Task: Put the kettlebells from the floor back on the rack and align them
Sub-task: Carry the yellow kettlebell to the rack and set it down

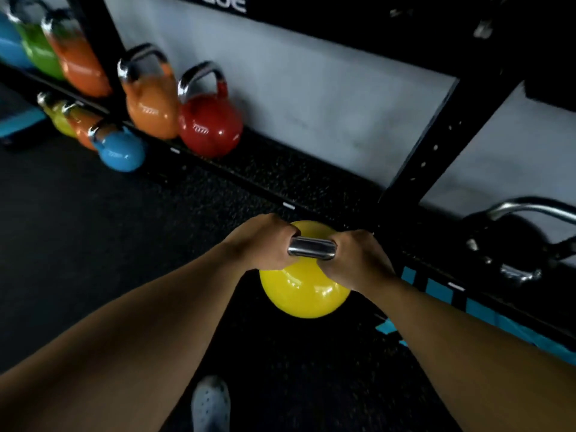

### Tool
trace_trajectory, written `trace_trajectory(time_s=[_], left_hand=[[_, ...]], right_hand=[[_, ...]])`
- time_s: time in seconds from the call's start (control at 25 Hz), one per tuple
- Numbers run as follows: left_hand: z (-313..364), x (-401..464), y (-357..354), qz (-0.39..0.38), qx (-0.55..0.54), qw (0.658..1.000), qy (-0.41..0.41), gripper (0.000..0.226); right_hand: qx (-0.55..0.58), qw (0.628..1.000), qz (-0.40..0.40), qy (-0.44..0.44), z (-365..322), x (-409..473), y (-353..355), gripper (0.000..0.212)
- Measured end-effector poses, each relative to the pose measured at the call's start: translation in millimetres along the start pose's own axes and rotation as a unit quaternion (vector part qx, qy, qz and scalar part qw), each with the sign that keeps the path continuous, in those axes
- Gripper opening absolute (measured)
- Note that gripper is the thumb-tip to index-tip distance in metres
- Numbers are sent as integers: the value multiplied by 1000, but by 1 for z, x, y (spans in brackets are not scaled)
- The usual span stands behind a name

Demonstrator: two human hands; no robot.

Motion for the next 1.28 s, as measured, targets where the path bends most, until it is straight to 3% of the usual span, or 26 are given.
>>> trace_trajectory(time_s=[0.12,0.44,0.56,0.68,0.8,1.0,1.28], left_hand=[[-17,68,21,19,40,998,-51,17],[-59,202,44,66,84,984,-141,25],[-68,230,42,85,64,985,-136,23],[-74,258,39,86,19,988,-126,18],[-71,280,37,62,-24,992,-103,20],[-72,306,35,58,-124,989,-48,15],[-70,315,35,84,-97,990,-50,22]], right_hand=[[-12,997,53,-49,18,53,21,25],[-31,979,150,-135,56,161,47,20],[-38,974,161,-152,67,188,42,24],[-9,965,208,-160,84,207,49,8],[-22,956,233,-176,99,214,57,13],[28,959,211,-190,120,232,60,14],[53,969,176,-167,129,238,59,13]])
Point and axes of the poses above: each hand's wrist, its own x-axis towards the middle knuckle, its own y-axis out of the back of the hand, z = x × y, the point moved 8 cm from there along x, towards the middle knuckle, and after that the axes turned 1 degree about -z, right-handed, at the moved point
